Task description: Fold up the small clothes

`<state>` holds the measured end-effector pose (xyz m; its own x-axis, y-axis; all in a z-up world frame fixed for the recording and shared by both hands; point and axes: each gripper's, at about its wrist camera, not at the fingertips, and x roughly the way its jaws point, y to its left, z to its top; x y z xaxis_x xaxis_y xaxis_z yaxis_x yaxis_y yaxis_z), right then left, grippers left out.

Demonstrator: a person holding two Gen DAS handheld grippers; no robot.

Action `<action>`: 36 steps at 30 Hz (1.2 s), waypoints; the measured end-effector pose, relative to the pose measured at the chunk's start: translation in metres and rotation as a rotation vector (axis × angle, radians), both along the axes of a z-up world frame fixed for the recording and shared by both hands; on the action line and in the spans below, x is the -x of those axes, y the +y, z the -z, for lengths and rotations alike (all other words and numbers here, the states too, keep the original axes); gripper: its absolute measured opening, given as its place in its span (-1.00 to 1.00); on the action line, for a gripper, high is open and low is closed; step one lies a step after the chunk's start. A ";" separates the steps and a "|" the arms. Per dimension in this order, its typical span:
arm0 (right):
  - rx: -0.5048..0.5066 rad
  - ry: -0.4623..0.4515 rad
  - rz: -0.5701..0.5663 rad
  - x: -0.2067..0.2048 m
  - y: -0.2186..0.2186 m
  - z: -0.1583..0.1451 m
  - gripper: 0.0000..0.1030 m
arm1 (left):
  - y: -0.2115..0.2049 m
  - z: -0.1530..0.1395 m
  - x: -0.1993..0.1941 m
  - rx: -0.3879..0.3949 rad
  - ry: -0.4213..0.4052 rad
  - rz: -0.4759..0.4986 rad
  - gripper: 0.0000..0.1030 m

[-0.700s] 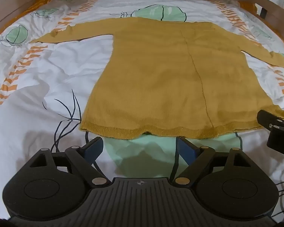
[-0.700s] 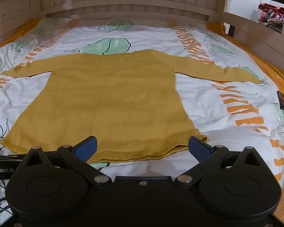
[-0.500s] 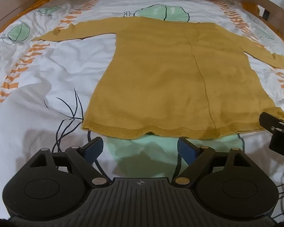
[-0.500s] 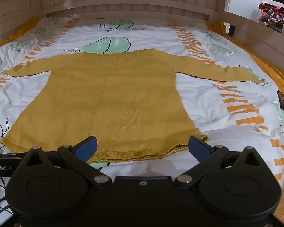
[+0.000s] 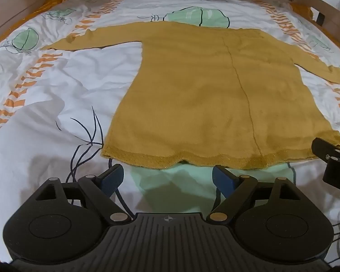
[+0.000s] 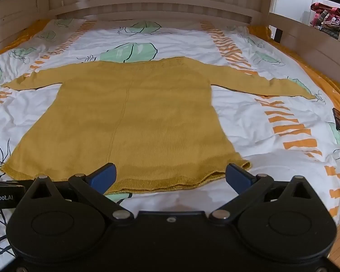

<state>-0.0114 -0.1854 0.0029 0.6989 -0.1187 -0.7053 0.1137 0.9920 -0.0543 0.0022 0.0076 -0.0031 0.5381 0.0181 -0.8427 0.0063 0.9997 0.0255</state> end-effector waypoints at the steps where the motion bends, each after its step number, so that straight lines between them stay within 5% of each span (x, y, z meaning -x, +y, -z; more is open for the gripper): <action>1: 0.000 0.001 0.000 0.000 0.000 -0.001 0.98 | 0.000 0.000 0.000 -0.001 -0.001 -0.001 0.66; 36: 0.004 0.026 -0.007 -0.005 0.004 0.003 0.98 | 0.000 0.001 -0.002 -0.002 0.005 0.002 0.66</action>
<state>-0.0062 -0.1816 0.0002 0.6812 -0.1167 -0.7227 0.1056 0.9925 -0.0607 0.0043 0.0072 -0.0037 0.5336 0.0184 -0.8455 0.0089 0.9996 0.0274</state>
